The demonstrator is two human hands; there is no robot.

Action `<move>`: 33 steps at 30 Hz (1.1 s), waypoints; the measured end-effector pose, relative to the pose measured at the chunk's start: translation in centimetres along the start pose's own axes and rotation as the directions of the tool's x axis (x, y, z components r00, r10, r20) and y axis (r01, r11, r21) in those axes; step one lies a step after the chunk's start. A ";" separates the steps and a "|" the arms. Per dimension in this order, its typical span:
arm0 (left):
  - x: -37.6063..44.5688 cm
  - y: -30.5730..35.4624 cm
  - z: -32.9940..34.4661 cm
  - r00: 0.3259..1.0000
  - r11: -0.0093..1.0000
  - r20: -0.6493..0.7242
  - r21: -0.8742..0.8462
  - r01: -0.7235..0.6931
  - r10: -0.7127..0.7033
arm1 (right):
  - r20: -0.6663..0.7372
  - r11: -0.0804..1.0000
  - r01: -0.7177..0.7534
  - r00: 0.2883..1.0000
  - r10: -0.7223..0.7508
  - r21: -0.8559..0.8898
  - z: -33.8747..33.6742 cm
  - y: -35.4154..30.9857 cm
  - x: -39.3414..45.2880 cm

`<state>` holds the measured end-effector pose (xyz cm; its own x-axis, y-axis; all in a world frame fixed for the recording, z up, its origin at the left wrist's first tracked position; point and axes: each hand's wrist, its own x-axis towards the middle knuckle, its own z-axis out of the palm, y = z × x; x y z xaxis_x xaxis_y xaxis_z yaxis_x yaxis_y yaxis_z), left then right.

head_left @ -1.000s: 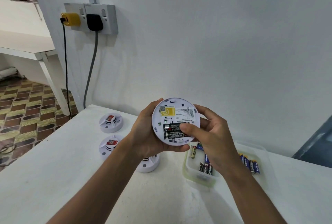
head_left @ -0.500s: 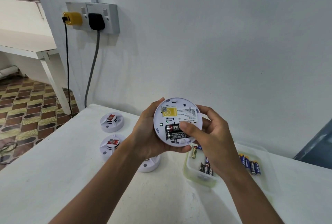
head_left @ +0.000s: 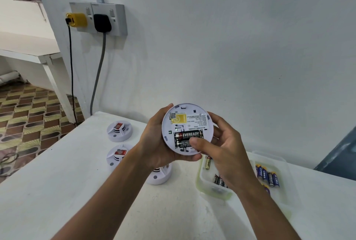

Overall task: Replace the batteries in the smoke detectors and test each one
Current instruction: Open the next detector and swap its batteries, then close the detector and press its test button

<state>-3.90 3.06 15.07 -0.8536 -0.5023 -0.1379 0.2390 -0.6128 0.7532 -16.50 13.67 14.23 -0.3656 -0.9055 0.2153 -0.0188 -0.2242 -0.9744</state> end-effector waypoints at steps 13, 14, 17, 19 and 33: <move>-0.8 1.8 -5.8 0.973 0.996 -0.227 -0.068 -0.050 0.033 | -0.020 0.975 -0.215 0.976 0.217 0.057 2.8 1.5 4.2; -1.1 2.3 -7.0 0.963 0.995 -0.265 -0.073 -0.068 0.047 | -0.061 0.971 -0.233 0.970 0.236 0.058 3.2 2.1 5.4; -1.5 3.9 -10.2 0.933 0.986 -0.353 -0.116 -0.120 0.072 | -0.135 0.963 -0.258 0.960 0.246 -0.080 4.5 4.7 9.1; -1.7 4.8 -12.4 0.917 0.973 -0.391 -0.169 -0.160 0.083 | -0.127 0.929 -0.247 0.967 0.220 -0.275 5.9 7.2 11.5; -2.9 6.6 -21.6 0.936 0.947 -0.335 -0.253 -0.197 0.105 | -0.064 0.205 -0.136 0.944 0.324 -0.969 13.9 17.3 16.9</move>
<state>10.16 -12.73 6.55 -0.6194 -0.7390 -0.2652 0.5115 -0.6360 0.5778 -10.09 -10.55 1.93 -0.4107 -0.9043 -0.1165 -0.8561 0.4264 -0.2920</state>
